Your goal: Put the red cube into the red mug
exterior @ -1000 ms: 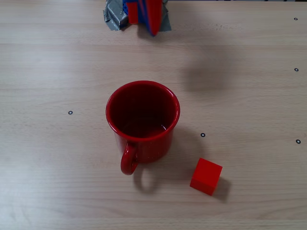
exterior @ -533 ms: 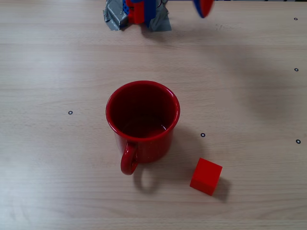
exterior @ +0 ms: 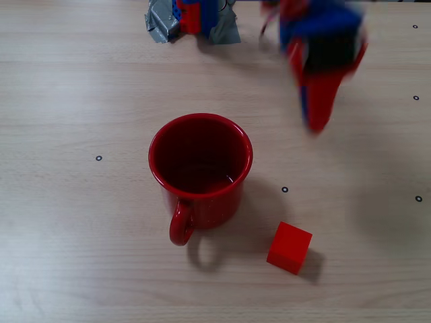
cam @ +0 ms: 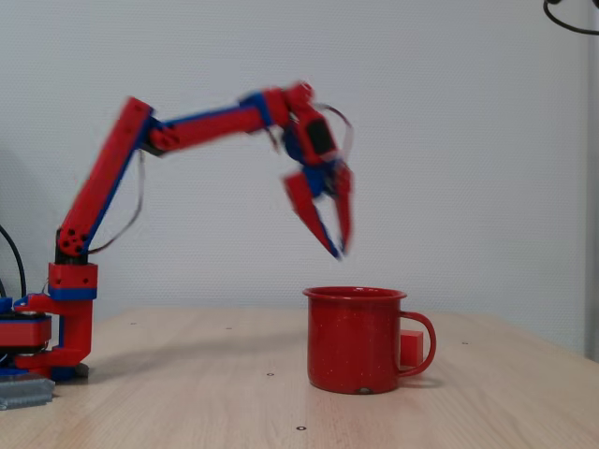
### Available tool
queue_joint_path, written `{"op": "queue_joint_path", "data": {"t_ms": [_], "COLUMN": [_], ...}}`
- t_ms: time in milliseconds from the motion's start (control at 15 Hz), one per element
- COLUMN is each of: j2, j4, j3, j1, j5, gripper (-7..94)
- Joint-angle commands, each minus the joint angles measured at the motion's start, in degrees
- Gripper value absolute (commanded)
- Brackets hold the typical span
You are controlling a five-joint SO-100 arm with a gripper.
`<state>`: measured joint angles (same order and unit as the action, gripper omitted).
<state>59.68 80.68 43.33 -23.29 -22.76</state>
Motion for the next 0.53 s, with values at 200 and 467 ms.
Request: {"op": "queue_joint_path", "data": {"t_ms": [200,467], "j2": [-5.9,-10.5], "j4": [-8.0,-13.5], "j3": [-8.9,-8.7], "j1": [2.7,1.8], "j5": [-7.7,-10.9], "gripper": [0,0]}}
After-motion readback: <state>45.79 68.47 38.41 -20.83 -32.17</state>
